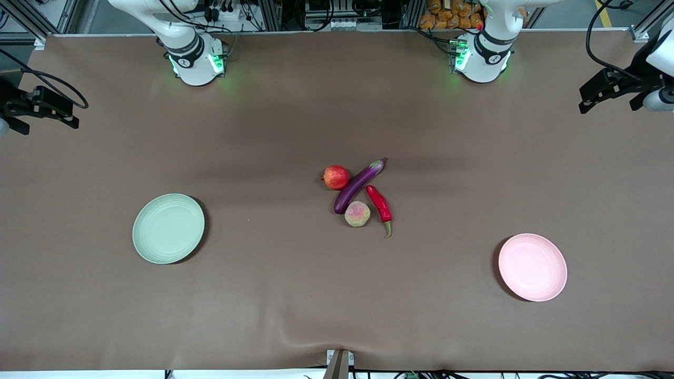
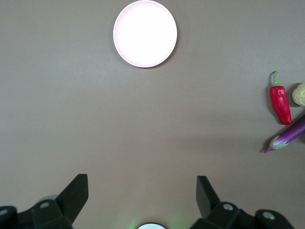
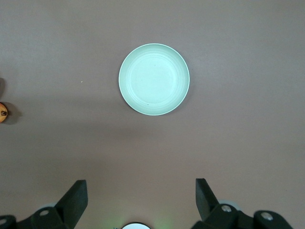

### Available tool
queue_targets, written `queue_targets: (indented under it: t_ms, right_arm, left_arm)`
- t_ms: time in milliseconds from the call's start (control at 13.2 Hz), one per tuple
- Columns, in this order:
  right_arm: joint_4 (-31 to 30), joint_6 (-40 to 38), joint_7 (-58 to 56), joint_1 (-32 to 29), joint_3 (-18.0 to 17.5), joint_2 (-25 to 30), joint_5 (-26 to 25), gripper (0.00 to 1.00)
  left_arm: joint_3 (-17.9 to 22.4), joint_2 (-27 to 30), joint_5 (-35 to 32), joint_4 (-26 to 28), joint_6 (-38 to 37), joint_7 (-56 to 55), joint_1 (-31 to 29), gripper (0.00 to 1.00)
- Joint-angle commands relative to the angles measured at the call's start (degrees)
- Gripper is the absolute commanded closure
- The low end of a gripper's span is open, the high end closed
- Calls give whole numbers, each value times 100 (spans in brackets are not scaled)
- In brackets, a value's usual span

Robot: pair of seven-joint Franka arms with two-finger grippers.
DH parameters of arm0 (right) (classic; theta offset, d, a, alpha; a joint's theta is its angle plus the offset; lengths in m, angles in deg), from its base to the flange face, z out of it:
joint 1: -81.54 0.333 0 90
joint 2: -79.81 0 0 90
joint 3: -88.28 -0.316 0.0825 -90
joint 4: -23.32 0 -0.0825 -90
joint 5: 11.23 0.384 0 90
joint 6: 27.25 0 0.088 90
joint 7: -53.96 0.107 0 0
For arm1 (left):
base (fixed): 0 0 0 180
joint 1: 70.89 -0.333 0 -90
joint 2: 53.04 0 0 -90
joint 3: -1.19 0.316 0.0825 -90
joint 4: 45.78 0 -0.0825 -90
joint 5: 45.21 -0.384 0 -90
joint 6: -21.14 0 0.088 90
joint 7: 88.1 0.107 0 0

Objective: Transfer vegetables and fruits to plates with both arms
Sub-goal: 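Move the left gripper toward the red chili pepper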

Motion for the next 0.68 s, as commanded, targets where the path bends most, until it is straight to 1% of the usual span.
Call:
queue_targets:
  t_ms: [0,605]
  right_arm:
    - [-28,-54,75,-78,-65,107,-74,0]
    - [-37,-36,66,-96,-65,45,-66,0]
  left_arm:
    - [-26,-39,-103,-160,-158,123,-41,0]
    - [-9,-39,-94,-257,-158,115,-58,0]
